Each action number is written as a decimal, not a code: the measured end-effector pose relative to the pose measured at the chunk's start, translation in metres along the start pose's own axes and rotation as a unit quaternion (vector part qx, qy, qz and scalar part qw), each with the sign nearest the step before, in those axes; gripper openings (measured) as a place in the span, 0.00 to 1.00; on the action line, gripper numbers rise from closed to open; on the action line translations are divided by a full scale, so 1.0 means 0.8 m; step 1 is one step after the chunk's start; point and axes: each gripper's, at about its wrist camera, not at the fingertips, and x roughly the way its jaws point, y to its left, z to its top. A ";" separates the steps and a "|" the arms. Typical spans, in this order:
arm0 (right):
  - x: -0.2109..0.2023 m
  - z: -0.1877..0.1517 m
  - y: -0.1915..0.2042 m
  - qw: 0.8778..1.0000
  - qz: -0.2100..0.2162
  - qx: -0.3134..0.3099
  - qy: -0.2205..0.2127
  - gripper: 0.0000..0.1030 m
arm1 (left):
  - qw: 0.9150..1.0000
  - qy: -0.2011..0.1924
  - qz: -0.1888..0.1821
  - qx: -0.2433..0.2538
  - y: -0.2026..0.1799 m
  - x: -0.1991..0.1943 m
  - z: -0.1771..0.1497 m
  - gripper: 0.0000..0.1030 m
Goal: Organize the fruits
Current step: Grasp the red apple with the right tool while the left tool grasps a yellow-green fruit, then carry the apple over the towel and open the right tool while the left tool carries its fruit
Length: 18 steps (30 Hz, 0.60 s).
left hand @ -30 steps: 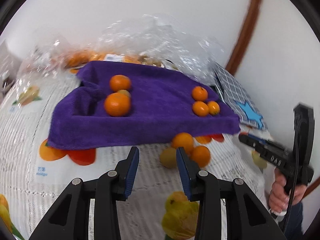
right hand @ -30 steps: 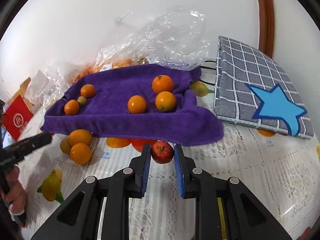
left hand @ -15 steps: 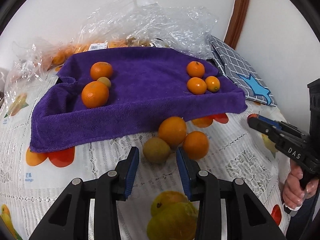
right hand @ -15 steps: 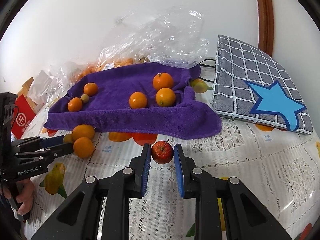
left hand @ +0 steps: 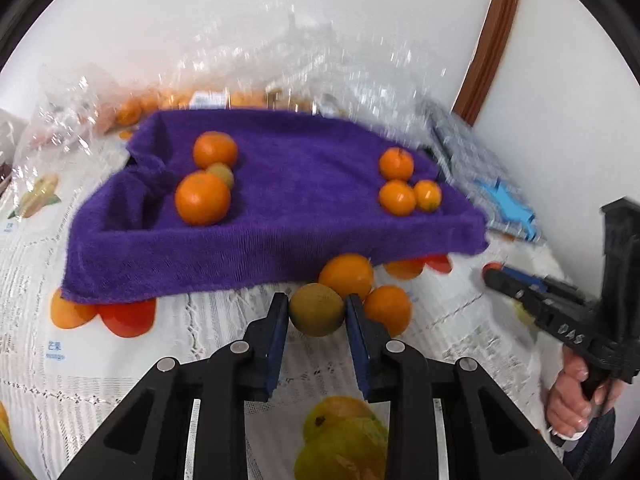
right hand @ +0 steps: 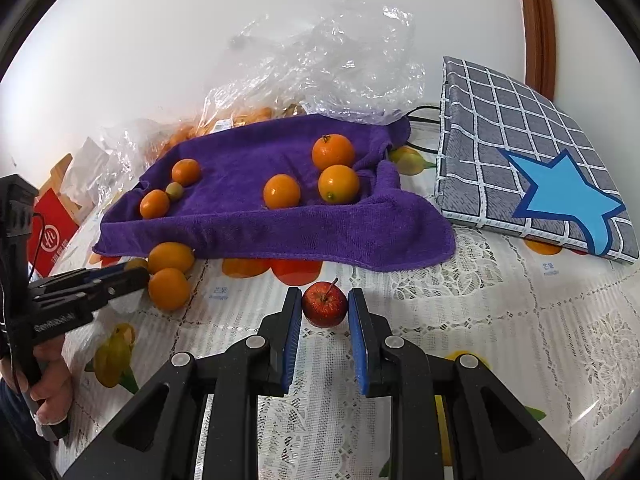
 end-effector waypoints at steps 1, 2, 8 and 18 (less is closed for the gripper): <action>-0.001 0.000 0.000 1.000 0.001 0.000 -0.002 0.23 | 1.000 -0.012 0.001 0.000 -0.001 -0.006 0.000 0.27; -0.001 0.000 0.000 1.000 0.002 0.000 -0.004 0.23 | 1.000 -0.023 0.002 0.001 -0.002 -0.011 -0.001 0.27; -0.009 -0.001 0.007 1.000 0.011 -0.013 -0.020 0.23 | 0.998 -0.063 -0.007 -0.011 0.001 -0.029 -0.001 0.27; -0.027 -0.002 0.022 0.997 0.039 -0.030 -0.056 0.23 | 0.995 -0.094 -0.022 -0.016 0.001 -0.043 -0.003 0.27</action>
